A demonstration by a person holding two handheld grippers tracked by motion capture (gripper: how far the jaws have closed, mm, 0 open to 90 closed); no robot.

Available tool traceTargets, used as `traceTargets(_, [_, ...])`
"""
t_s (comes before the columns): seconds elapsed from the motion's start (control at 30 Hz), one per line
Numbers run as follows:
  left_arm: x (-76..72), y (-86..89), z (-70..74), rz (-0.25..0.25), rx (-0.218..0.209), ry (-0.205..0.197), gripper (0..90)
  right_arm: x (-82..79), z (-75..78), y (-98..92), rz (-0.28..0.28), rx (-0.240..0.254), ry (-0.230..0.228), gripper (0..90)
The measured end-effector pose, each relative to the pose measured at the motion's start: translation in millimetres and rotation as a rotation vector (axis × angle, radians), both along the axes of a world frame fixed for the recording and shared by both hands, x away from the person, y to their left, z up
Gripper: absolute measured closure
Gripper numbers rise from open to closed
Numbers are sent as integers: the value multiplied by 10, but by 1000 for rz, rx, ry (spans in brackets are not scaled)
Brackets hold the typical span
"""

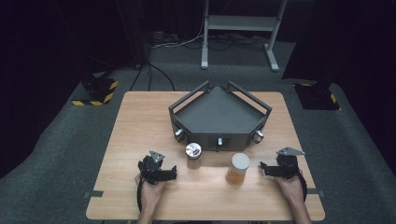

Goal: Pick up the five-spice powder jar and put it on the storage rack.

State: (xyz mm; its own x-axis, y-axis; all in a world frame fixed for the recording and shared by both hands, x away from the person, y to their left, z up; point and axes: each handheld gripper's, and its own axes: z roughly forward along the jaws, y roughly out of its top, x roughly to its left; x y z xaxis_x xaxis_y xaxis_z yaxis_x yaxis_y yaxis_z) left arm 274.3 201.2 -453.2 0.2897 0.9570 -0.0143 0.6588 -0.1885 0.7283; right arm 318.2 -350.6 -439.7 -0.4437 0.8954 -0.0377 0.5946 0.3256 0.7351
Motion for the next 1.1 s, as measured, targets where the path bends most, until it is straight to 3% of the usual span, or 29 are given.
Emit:
traceTargets(0.1, [-1, 1, 1, -16, -1, 0, 5, 0, -1, 0, 1, -1, -1, 77])
traceTargets(0.13, [-148, -264, -377, 210, -294, -171, 5, 0, -1, 0, 0, -1, -1, 77])
traceTargets(0.43, [-221, -325, -357, 139, -319, -194, 6, 0, 0, 0, 0, 0, 0, 77])
traceTargets(0.8, [-217, -486, -320, 7, -340, -162, 11, -1, 0, 3, -3, 1, 1, 78])
traceTargets(1.1, [-154, -609, -307, -26, -344, -156, 27, -3, 0, 8, -5, 1, 0, 80])
